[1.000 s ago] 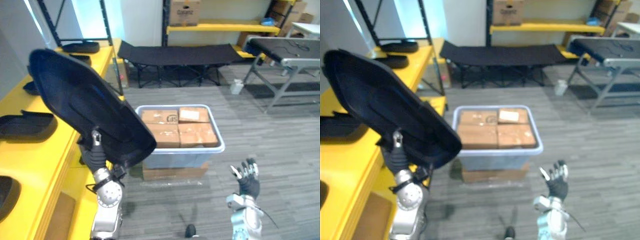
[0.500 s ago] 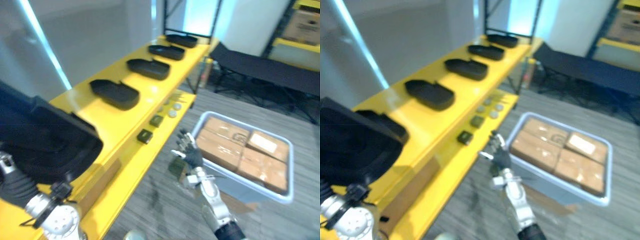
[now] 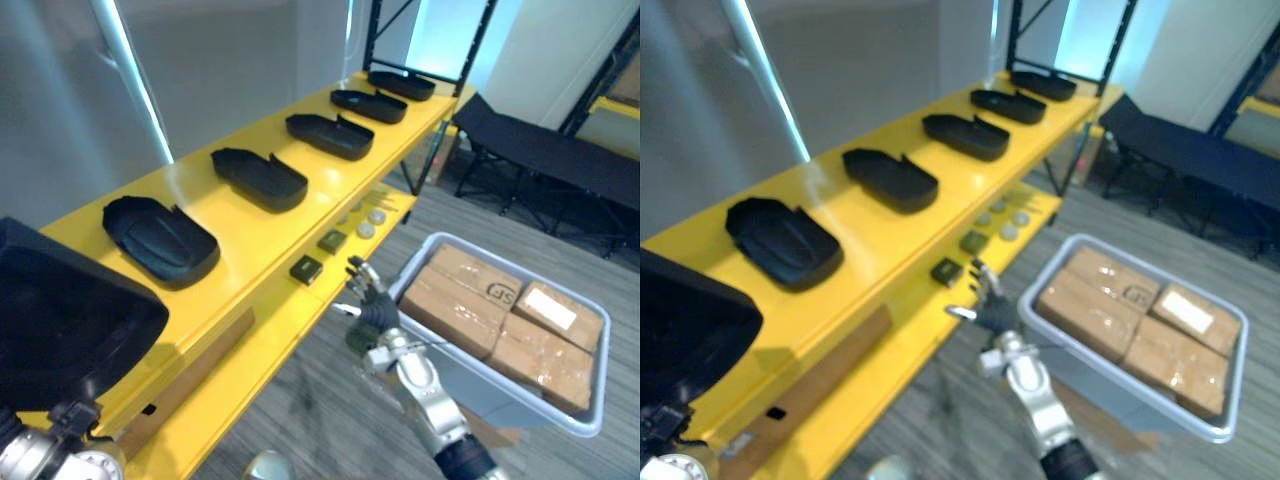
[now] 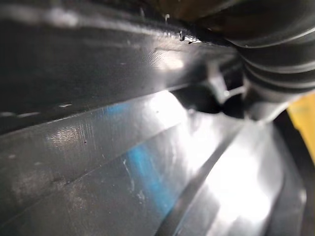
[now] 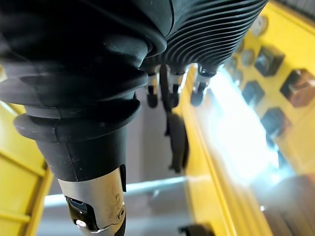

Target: Walk over and take plastic housings, then place them on the shelf

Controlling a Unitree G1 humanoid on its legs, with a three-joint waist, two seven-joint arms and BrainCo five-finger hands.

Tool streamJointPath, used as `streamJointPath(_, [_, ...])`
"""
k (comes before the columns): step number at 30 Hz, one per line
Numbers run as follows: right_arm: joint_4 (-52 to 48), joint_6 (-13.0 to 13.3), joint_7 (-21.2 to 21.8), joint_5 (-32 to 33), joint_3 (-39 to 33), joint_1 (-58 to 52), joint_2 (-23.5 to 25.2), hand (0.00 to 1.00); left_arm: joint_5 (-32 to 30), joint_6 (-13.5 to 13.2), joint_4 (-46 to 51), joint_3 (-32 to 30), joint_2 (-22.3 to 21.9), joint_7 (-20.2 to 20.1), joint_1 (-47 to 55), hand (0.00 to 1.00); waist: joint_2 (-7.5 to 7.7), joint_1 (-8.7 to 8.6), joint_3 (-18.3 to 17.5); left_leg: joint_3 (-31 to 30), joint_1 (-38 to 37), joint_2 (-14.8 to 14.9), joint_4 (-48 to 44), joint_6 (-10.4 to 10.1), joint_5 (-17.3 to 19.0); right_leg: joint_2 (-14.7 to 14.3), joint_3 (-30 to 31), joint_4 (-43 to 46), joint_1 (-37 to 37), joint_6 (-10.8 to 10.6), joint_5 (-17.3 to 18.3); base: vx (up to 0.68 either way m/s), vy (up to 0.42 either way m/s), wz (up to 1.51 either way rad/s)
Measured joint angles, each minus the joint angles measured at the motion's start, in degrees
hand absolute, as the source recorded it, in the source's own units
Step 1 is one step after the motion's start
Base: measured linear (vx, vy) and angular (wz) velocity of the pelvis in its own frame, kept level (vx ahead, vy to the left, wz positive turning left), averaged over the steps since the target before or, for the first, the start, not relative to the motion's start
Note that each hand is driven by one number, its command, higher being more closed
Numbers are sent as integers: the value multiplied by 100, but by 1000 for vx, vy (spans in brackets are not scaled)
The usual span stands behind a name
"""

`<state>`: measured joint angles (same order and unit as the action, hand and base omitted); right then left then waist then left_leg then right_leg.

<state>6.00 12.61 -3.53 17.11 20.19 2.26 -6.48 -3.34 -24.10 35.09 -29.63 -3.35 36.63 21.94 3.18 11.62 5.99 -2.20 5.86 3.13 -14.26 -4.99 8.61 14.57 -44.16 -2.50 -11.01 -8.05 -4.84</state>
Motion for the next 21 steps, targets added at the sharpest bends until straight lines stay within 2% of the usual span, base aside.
streamJointPath(2, [-71, -14, -25, -18, -163, -118, -35, 0, 17, -47, -1, 194, 44, -95, -219, 100, -42, -99, 88, 505, 113, 37, -104, 72, -110, 63, -330, 53, -115, -35, -20, 37, 36, 106])
streamJointPath(4, [-64, -28, -28, -254, -201, -165, -57, 0, 30, -160, 3, 330, 50, -101, -257, 100, -47, 6, 122, 516, 89, -43, -68, 93, -129, 147, -315, 88, -116, -36, -21, 40, 109, 32])
streamJointPath(6, [-64, -19, -3, -439, -207, -182, -15, 0, 12, -171, 1, 404, 52, -124, -259, 100, -47, 10, 124, 544, 69, -73, -45, 96, -130, 207, -306, 164, -112, -31, -17, 47, 118, 4])
streamJointPath(9, [-69, 24, 177, -436, -410, -203, -18, 0, -11, -226, 1, 603, 126, -297, -302, 100, -76, -62, 169, 559, -11, -75, 69, 117, -119, 294, -262, 439, -100, 154, 106, -2, 108, 4])
streamJointPath(10, [-70, 85, 269, -436, -524, -202, -21, 0, -56, -259, -4, 623, 259, -422, -315, 100, -52, -136, 189, 552, -17, -98, 118, 145, -107, 326, -170, 542, -86, 328, 270, -29, 82, 18])
streamJointPath(12, [-70, 216, 383, -436, -648, -230, -57, 0, -141, -327, -64, 657, 590, -643, -413, 100, -29, -179, 201, 493, -51, -142, 215, 209, -131, 376, 112, 726, -21, 488, 458, 0, 63, 28])
streamJointPath(14, [-93, 457, 554, -423, -793, -243, -166, 0, -175, -421, -181, 977, 1125, -976, -733, 100, -25, -328, 198, 138, -24, -239, 403, 176, -338, 386, 668, 949, 0, 633, 566, 14, 61, 82])
streamJointPath(15, [-107, 567, 636, -353, -884, -218, -234, 0, -182, -488, -284, 1134, 1331, -1174, -952, 100, -23, -328, 197, -9, 12, -269, 497, 158, -480, 385, 848, 1029, 49, 600, 592, 35, 33, 84])
streamJointPath(17, [-109, 668, 768, -240, -991, -126, -317, 0, -188, -544, -360, 1236, 1453, -1352, -1136, 100, -8, -309, 225, -69, 71, -288, 574, 140, -632, 392, 896, 1089, 104, 514, 652, 36, -17, 47])
streamJointPath(20, [-108, 776, 1113, -146, -1051, 116, -465, 0, -162, -570, -477, 1271, 1425, -1541, -1102, 100, -46, -286, 269, -47, 106, -239, 495, 152, -667, 333, 944, 1063, 62, 380, 740, -7, -53, 10])
streamJointPath(21, [-109, 833, 1303, -41, -1056, 234, -557, 0, -162, -569, -587, 1354, 1425, -1592, -1082, 100, -123, -290, 320, -40, 101, -158, 387, 152, -667, 244, 976, 1048, -23, 377, 742, -37, -61, 3])
